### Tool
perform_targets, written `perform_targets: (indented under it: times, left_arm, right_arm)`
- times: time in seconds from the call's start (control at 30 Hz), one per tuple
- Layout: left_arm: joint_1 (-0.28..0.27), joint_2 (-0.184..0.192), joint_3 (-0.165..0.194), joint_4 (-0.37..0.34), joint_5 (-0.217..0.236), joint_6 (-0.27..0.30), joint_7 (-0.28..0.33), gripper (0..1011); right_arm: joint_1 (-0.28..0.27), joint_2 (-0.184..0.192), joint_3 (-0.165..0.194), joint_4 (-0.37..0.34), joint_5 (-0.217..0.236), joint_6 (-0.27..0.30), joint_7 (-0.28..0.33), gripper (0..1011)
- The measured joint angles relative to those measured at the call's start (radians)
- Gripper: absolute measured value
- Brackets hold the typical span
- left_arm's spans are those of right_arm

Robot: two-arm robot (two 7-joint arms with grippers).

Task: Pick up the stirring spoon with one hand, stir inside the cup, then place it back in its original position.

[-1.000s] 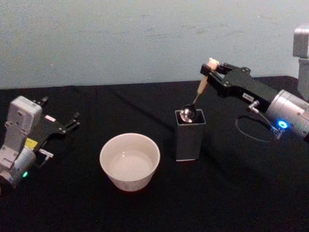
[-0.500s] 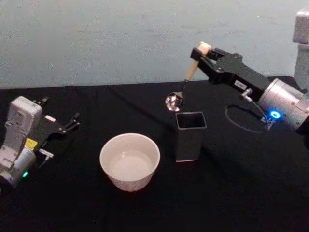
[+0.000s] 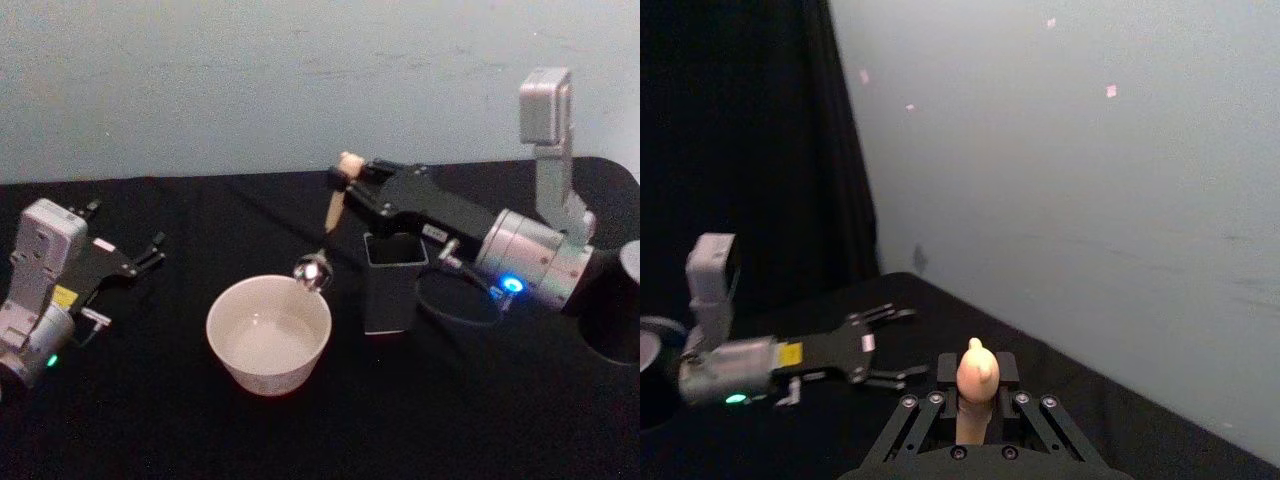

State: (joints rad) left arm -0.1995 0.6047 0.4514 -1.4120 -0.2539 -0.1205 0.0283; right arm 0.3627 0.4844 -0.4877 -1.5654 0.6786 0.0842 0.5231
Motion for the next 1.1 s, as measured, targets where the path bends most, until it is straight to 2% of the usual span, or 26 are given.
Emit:
perform_targets:
  times: [0.13,0.67,0.83,1.1]
  left_arm:
    - [0.000,0.000,0.000,0.000,0.000,0.000,0.000,1001]
    - [0.000,0.000,0.000,0.000,0.000,0.000,0.000,1001]
    - [0.000,0.000,0.000,0.000,0.000,0.000,0.000,1001]
    - [0.000,0.000,0.000,0.000,0.000,0.000,0.000,1001]
  right_arm:
    - [-0.001,-0.009,-0.029,0.005,-0.014,-0.009,0.020,227]
    - [0.005,-0.043,-0.111,0.046,-0.077,-0.021,0.053,227]
    - [0.012,-0.063,-0.137,0.064,-0.109,-0.029,0.058,227]
    - [0.023,-0.101,-0.168,0.108,-0.183,-0.054,0.049,227]
